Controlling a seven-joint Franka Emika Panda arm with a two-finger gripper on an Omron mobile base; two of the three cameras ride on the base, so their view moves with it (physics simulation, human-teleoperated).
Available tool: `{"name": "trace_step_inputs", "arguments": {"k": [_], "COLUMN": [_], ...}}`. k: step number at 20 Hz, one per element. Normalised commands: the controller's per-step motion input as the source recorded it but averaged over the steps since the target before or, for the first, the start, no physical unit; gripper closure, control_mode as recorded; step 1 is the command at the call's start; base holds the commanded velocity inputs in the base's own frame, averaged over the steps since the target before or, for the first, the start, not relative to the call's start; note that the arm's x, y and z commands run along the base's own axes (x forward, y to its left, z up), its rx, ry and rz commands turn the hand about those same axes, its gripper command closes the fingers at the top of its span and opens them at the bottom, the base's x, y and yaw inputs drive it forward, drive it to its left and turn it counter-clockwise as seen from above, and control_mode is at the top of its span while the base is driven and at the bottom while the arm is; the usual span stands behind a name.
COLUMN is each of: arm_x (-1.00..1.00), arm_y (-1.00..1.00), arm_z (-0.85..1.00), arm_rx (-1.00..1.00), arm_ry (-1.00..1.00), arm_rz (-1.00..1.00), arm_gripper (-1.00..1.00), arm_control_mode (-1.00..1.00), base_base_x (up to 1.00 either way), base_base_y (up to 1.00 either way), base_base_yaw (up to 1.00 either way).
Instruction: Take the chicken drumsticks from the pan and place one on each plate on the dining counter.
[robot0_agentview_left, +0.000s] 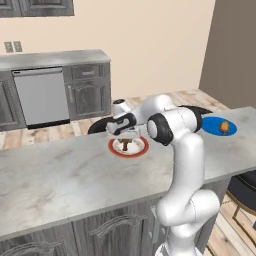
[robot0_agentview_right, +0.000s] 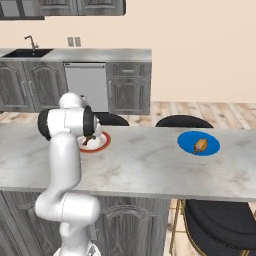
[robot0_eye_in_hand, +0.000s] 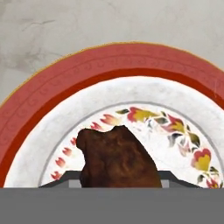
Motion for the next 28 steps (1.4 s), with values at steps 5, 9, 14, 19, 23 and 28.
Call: {"name": "trace_step_inputs", "arguments": {"k": [5, 9, 14, 19, 23, 28], "arm_x": [-0.33, -0.37, -0.38, -0.73, -1.0, -1.0], "arm_y": [-0.28, -0.33, -0.15, -0.04, -0.01, -0.11], "arm_z": [0.13, 0.33, 0.63, 1.0, 1.0, 1.0], "arm_rx": [0.06, 0.14, 0.15, 0.13, 0.04, 0.0], "arm_ry": [-0.15, -0.25, -0.24, -0.18, -0.02, 0.05], "arm_rz": [-0.02, -0.02, 0.0, 0.0, 0.03, 0.01], "arm_gripper": [-1.0, -1.0, -1.0, -1.0, -1.0, -1.0], "arm_control_mode": [-1.0, -1.0, -1.0, -1.0, -1.0, -1.0], "base_base_x": [0.0, 0.0, 0.0, 0.0, 0.0, 0.0], "base_base_y": [0.0, 0.0, 0.0, 0.0, 0.0, 0.0], "base_base_yaw": [0.0, 0.0, 0.0, 0.0, 0.0, 0.0]}}
